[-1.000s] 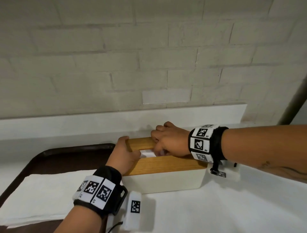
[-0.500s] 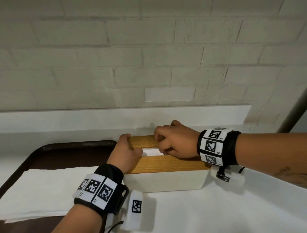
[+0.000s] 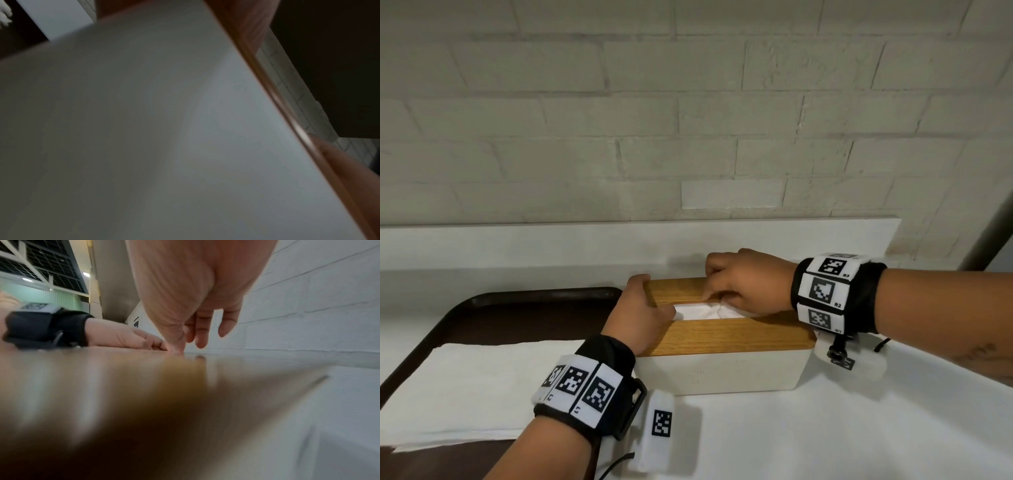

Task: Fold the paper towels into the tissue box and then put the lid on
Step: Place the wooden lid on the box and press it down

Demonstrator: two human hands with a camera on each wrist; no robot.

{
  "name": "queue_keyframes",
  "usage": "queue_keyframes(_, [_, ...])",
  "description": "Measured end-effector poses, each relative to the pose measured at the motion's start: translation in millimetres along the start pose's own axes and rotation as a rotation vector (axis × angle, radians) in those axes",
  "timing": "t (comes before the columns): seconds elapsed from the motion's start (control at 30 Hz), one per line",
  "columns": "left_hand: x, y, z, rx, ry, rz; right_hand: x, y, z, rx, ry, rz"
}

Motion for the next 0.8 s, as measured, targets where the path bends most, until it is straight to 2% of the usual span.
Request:
queue_keyframes(0.23, [-0.2,-0.8,0.7,0.011,-0.007,0.017,-0.2,-0.6,-6.9,-0.155,0.187,0.034])
queue_keyframes(0.4, [-0.6,-0.2,0.3,0.022,-0.006,0.020,3.4,-10.1,-9.5,-0.234,0.227,0.007])
queue_keyframes(0.57, [-1.2,-0.2,1.6,0.023,-0.013,0.022,3.0,-8.1,-7.6,-0.163,0.163,-0.053])
queue_keyframes(0.73, [-1.6,-0.9,1.7,0.020,-0.017,0.028,1.2,-9.9,-6.3,-0.196,0.101,-0.143])
queue_keyframes(0.8, [-2.0,-0.6,2.8,0.026,-0.034,0.041,-1.2,-10.7,-8.0,-0.194,0.065,-0.104])
Point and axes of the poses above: each hand's wrist, its own x-axis towards the middle knuckle, its own y-axis out of the back of the hand, z = x × y, the point moved 3 cm from there along x, towards the middle knuckle, and after that the axes turned 11 degrees about z, right-handed, at the moved point
